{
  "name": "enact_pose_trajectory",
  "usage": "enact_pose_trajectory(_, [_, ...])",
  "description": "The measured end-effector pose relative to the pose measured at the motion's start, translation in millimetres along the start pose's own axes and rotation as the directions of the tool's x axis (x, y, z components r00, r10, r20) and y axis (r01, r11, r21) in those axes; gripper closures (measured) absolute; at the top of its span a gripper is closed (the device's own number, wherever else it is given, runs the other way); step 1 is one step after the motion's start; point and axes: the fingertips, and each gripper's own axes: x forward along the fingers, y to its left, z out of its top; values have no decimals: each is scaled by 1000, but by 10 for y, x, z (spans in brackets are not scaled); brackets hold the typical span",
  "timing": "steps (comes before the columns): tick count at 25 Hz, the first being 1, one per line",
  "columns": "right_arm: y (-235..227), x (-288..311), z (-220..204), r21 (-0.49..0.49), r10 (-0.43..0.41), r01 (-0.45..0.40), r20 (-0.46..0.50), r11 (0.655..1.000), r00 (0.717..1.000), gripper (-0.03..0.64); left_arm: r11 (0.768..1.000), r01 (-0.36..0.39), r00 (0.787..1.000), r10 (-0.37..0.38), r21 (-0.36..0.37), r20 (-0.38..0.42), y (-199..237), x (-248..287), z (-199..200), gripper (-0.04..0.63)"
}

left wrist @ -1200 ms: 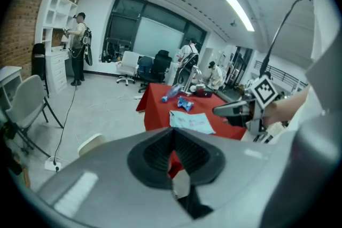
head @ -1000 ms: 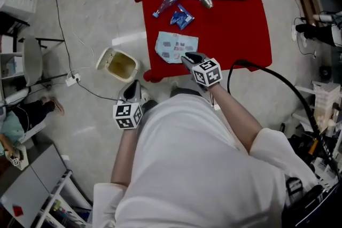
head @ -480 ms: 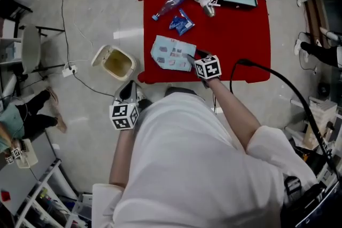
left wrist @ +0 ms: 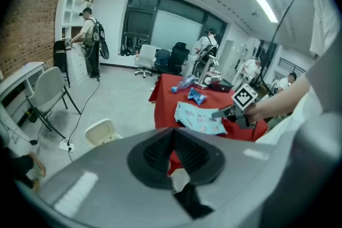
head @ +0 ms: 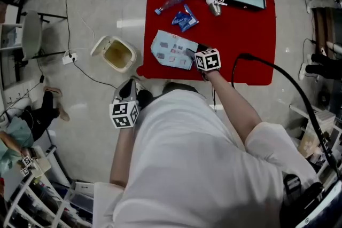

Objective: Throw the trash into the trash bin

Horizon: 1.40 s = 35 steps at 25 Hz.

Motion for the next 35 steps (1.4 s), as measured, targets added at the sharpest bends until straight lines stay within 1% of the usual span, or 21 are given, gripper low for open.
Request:
enact_pose_trajectory(3, [-88,-12,5,0,-55,55,3,998,998,469,1000,-16,1000,16,-13,-6,22,-54,-68,591])
enact_pose_trajectory(4, [-103,-17,9,4,-55,55,6,998,998,539,1000,-21,1000,21,-19,-7,28,-69,-90,591])
enact_pose_trajectory(6, [-92,-15,15,-2,-39,39,15,999,999,597,999,-29,1000,29,-27,-11,38,-86,-135,591])
enact_pose_trajectory(7, [-77,-18,16,-9,-31,31,18,999,999,611,999,-30,999,30,-27,-12,40,-90,-156,591])
enact_pose_trajectory(10, [1,-58,42,-29,6,-5,40,1000,999,614,999,-27,1000,27,-19,-13,39,-85,-177,591])
enact_pose_trajectory(13, [188,-152,121,-40,55,-52,80,998,995,614,1000,-15,1000,15,-15,-9,80,-103,-150,591])
enact_pose_trajectory(18, [745,-275,249,-39,106,-101,132,994,986,615,1000,17,1000,-17,7,8,336,-268,-118,591])
enact_pose_trajectory(24, [1386,-281,471,-63,161,-152,167,986,973,614,999,32,999,-32,3,24,642,-456,-164,591])
enact_pose_trajectory(30, [2191,-149,703,-154,236,-213,158,965,959,614,999,30,999,-29,-22,36,1073,-645,-253,591])
enact_pose_trajectory(35, [2721,98,789,-215,260,-231,116,949,959,615,999,14,999,-12,-46,49,1470,-809,-341,591])
